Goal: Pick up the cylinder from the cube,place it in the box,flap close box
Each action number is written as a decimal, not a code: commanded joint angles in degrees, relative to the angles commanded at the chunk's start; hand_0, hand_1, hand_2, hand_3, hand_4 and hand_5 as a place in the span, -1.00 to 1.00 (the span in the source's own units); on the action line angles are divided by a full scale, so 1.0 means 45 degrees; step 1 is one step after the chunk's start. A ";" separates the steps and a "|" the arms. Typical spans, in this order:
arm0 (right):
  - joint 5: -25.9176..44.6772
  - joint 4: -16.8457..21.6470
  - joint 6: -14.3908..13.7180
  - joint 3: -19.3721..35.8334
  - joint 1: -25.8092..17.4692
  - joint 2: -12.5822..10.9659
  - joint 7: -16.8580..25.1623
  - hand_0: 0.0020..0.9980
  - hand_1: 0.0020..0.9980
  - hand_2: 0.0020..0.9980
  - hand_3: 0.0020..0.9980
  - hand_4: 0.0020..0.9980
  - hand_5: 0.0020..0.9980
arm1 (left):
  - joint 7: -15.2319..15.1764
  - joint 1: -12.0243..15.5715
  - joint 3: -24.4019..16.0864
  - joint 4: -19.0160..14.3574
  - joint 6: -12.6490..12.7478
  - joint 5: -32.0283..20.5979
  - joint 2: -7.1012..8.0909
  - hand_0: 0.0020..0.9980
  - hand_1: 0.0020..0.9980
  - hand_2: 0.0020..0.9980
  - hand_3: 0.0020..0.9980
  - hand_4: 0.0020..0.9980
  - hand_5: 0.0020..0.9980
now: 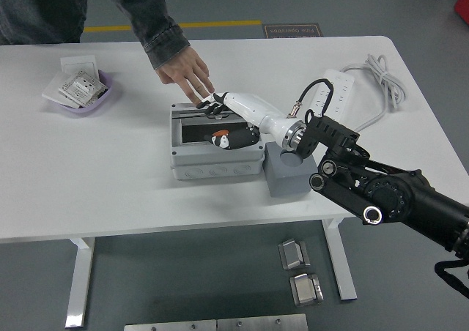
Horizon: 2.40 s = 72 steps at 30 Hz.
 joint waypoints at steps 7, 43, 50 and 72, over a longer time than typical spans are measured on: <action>0.0105 0.0077 0.0010 -0.0072 -0.0135 -0.0025 0.0018 0.44 0.31 0.43 0.62 0.43 -0.48 | 0.0006 0.0008 -0.0032 0.0000 0.0005 0.0022 -0.0001 0.49 0.57 0.49 0.68 0.65 0.16; -0.3039 0.5057 0.0099 0.8508 -0.5431 -0.0892 -0.0531 0.43 0.30 0.42 0.62 0.46 -0.46 | -0.0018 0.0240 -0.0539 0.0000 0.0079 0.0057 0.0017 0.49 0.57 0.49 0.68 0.65 0.14; -0.2799 0.5543 -0.0433 1.0316 -0.6161 -0.0385 -0.0280 0.43 0.29 0.41 0.60 0.47 -0.46 | -0.0076 0.0134 -0.0450 0.0000 0.0098 -0.0053 0.0090 0.49 0.57 0.49 0.68 0.65 0.14; 0.0414 0.5605 -0.0870 1.1787 -0.8947 -0.0055 0.0833 0.43 0.27 0.36 0.42 0.46 -0.43 | -0.0108 -0.0124 -0.0193 0.0000 0.0113 -0.0377 0.0307 0.50 0.57 0.49 0.68 0.65 0.12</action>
